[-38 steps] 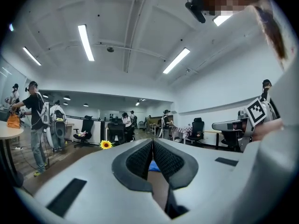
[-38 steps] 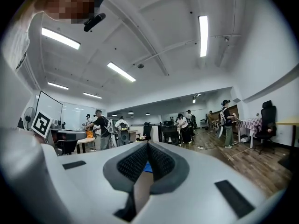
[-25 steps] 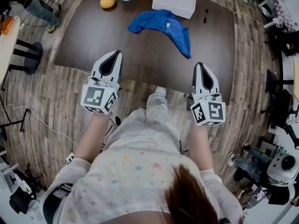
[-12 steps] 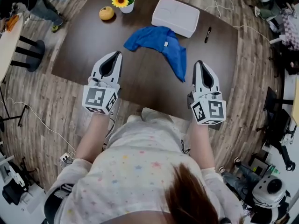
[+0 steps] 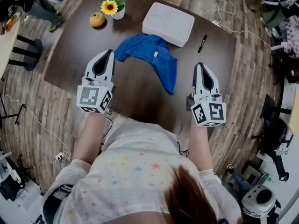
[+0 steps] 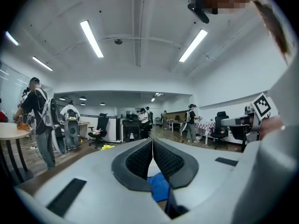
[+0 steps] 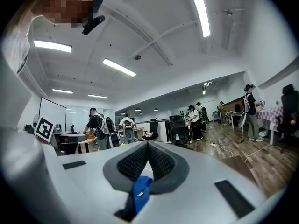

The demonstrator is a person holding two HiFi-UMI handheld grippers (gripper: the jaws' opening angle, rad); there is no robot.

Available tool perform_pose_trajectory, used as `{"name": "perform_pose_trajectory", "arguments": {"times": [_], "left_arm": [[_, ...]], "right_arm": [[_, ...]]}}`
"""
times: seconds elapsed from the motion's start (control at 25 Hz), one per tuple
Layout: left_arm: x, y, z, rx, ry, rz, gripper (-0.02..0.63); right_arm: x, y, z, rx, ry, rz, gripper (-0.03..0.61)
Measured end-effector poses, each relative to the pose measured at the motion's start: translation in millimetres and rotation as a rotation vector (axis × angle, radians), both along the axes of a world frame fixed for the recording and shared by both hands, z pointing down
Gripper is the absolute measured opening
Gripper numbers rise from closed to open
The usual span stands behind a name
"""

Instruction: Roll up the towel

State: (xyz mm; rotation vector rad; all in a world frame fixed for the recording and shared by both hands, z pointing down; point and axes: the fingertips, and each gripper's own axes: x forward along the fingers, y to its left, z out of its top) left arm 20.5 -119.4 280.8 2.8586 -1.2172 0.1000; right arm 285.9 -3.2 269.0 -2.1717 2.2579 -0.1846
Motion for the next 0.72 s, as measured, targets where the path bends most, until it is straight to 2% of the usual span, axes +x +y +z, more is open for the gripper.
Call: {"name": "perform_pose_trajectory", "arguments": {"times": [0.36, 0.52, 0.72], "left_arm": [[17, -22, 18, -0.037, 0.009, 0.035, 0.017], [15, -37, 31, -0.066, 0.022, 0.068, 0.017], [10, -57, 46, -0.09, 0.022, 0.113, 0.017]], "right_arm": [[2, -9, 18, -0.043, -0.031, 0.038, 0.0], [-17, -18, 28, -0.074, -0.057, 0.055, 0.0], [-49, -41, 47, -0.121, -0.07, 0.021, 0.0]]}}
